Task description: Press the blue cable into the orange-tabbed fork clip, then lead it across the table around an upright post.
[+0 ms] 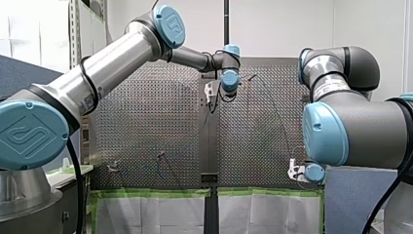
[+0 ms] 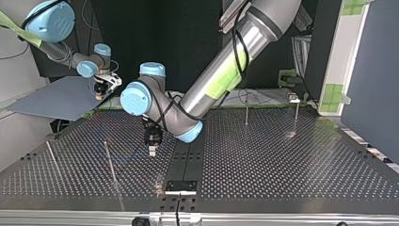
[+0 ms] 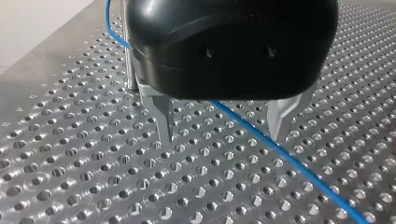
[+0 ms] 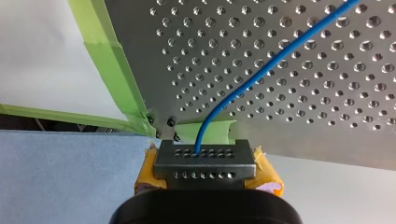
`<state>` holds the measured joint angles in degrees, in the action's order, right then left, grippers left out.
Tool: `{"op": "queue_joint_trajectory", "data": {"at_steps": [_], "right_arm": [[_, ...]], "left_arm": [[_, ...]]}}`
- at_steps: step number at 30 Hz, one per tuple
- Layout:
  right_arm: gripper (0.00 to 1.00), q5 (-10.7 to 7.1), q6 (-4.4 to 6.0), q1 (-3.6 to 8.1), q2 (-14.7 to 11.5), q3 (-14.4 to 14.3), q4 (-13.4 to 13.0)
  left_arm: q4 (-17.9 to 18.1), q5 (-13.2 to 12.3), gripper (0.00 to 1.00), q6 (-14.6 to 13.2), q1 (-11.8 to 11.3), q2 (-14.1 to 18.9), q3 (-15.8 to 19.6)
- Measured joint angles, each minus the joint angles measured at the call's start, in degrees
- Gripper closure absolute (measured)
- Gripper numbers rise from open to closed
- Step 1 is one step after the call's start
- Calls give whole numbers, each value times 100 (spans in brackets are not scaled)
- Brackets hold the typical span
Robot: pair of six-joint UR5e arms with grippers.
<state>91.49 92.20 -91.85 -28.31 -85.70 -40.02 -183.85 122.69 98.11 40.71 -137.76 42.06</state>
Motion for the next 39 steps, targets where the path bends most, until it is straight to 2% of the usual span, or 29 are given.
{"op": "queue_joint_trajectory", "data": {"at_steps": [7, 20, 27, 34, 39], "right_arm": [[100, -94, 2, 4, 3, 17, -9], [100, -120, 1, 4, 6, 56, 27], [100, -122, -6, -11, 5, 84, 34], [100, -122, -23, -20, 5, 90, 51], [100, -122, -32, -25, 5, 91, 54]], "left_arm": [[-108, 4, 0, 323, 0, 1, -3], [-679, -216, 0, 1087, 55, 1, -1], [-997, -526, 0, 1444, 49, 55, -5], [-1437, -961, 0, 1885, 12, 90, -4], [-1546, -1036, 0, 2132, -11, 155, -3]]}}
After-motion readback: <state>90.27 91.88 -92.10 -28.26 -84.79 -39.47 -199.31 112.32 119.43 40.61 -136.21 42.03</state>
